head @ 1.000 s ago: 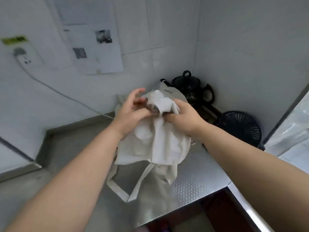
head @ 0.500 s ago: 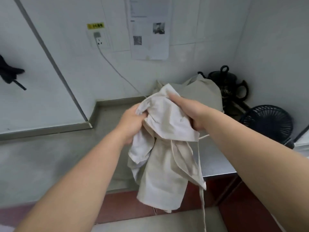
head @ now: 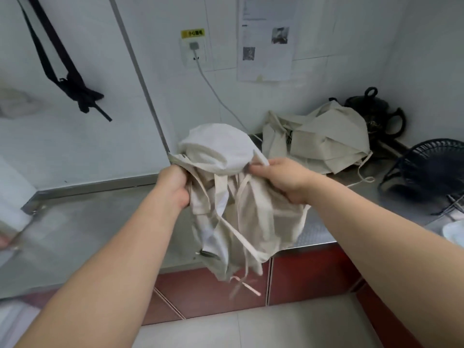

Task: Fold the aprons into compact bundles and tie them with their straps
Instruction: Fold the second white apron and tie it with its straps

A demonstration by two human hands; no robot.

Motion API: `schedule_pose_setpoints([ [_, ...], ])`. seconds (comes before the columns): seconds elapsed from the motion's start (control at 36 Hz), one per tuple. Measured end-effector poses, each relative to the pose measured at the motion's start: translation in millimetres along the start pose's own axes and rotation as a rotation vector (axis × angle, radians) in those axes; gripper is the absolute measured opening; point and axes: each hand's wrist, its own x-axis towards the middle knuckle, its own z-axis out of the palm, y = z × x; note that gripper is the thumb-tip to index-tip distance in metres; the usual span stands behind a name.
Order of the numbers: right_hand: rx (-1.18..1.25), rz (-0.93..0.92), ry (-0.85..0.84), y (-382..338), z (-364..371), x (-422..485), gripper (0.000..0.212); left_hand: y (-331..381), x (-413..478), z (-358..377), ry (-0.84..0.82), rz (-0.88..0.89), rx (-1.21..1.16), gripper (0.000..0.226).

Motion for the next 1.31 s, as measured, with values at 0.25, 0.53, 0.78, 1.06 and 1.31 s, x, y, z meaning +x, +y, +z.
schedule_pose_setpoints([
  [0.25, 0.380, 0.103, 0.055, -24.9, 26.4, -9.0, 0.018, -5.3, 9.2, -62.5, 0.128, 0.268, 0.698, 0.023],
  [0.53, 0.376, 0.111, 0.102, -28.5, 38.5, -9.4, 0.024, -5.4, -40.0, -43.8, -0.195, 0.590, 0.649, 0.049],
  [0.78, 0.202, 0.094, -0.051, -27.9, 14.0, -25.4, 0.020, -22.2, -50.4, -16.4, -0.571, 0.410, 0.749, 0.018],
  [1.06, -0.858, 0.030, 0.284, -33.3, -39.1, -45.3, 0.011, 6.3, -40.7, 5.0, 0.017, 0.523, 0.439, 0.029],
  [1.31, -0.822, -0.120, 0.449, -22.4, -64.8, -43.1, 0.029, -0.8, -50.7, 2.2, 0.170, 0.540, 0.547, 0.015],
])
